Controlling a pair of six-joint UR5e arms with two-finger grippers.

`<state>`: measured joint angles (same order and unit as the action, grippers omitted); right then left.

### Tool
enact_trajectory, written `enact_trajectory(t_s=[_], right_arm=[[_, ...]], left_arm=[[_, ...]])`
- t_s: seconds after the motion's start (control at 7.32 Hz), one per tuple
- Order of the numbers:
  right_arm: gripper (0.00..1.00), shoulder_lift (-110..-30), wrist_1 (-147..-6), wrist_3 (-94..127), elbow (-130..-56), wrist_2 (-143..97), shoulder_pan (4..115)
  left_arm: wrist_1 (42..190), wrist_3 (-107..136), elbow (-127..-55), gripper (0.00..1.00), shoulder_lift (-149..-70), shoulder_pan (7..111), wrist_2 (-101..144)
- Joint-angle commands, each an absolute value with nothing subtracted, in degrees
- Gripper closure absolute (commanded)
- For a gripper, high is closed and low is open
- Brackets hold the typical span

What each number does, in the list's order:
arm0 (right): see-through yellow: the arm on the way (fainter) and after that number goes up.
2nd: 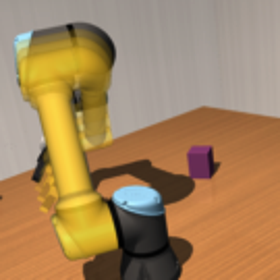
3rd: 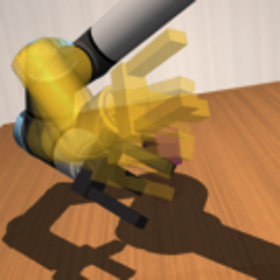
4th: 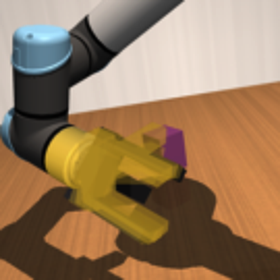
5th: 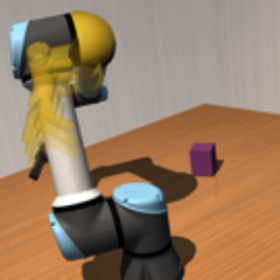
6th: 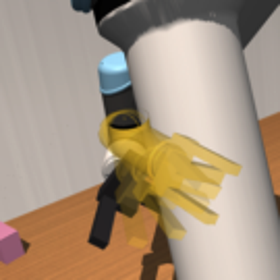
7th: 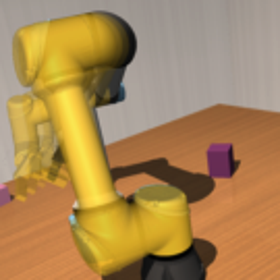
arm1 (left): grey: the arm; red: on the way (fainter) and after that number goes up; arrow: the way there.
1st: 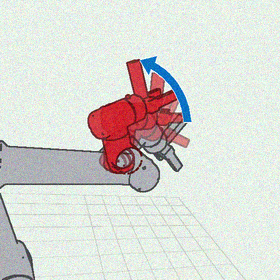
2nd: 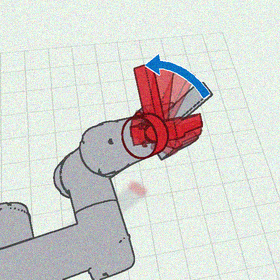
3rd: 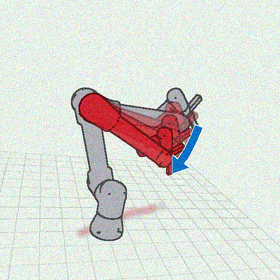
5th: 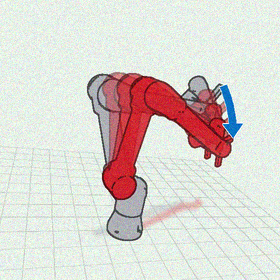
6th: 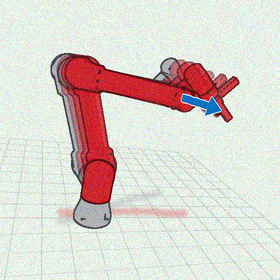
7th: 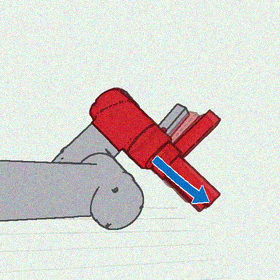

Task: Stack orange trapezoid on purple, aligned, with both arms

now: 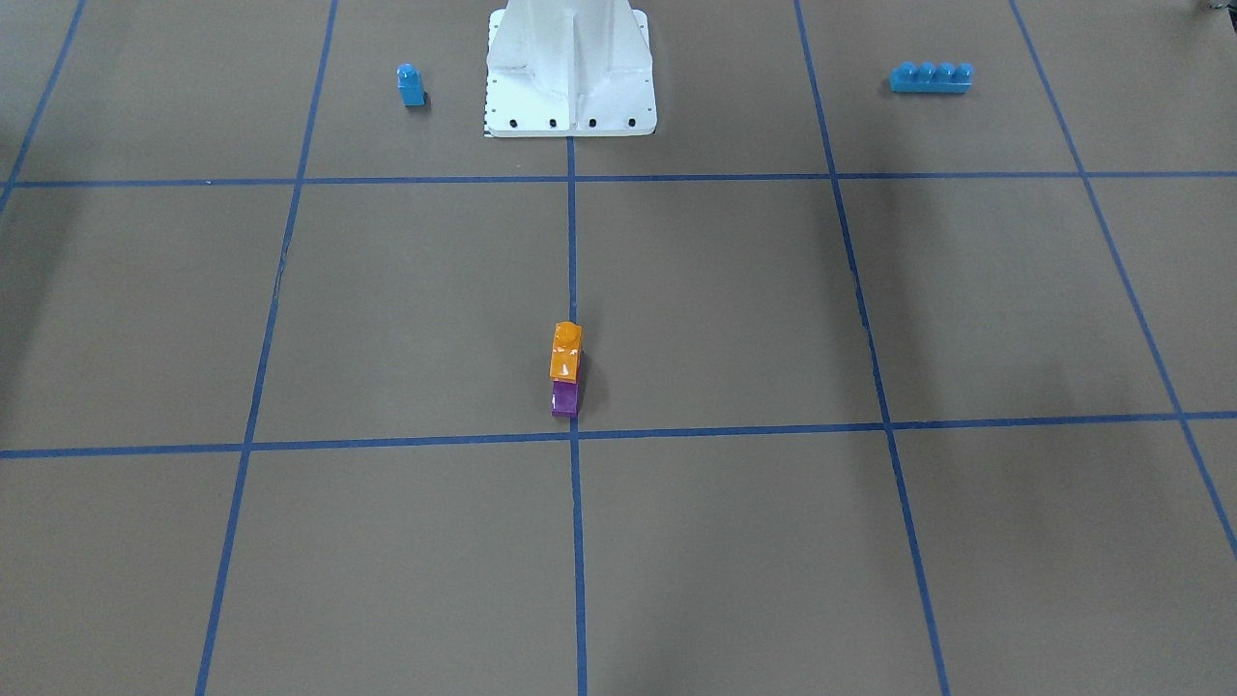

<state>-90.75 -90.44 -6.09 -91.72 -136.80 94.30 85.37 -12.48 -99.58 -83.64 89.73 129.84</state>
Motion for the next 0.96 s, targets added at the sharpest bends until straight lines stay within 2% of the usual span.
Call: enact_trajectory(t_s=[0.0,0.41,0.82], right_arm=[[0.0,-90.79,-90.0,-5.89,-91.23,-136.58,94.31],[0.0,-90.79,-90.0,-5.8,-90.26,-136.5,94.22],[0.0,-90.79,-89.91,-5.89,-89.82,-136.49,94.31]], left_arm=[[85.34,-12.39,-99.41,0.0,-83.67,89.74,129.81],[85.25,-11.6,-99.14,0.0,-83.58,89.82,129.81],[85.52,1.58,-99.05,0.0,-83.76,89.82,129.81]])
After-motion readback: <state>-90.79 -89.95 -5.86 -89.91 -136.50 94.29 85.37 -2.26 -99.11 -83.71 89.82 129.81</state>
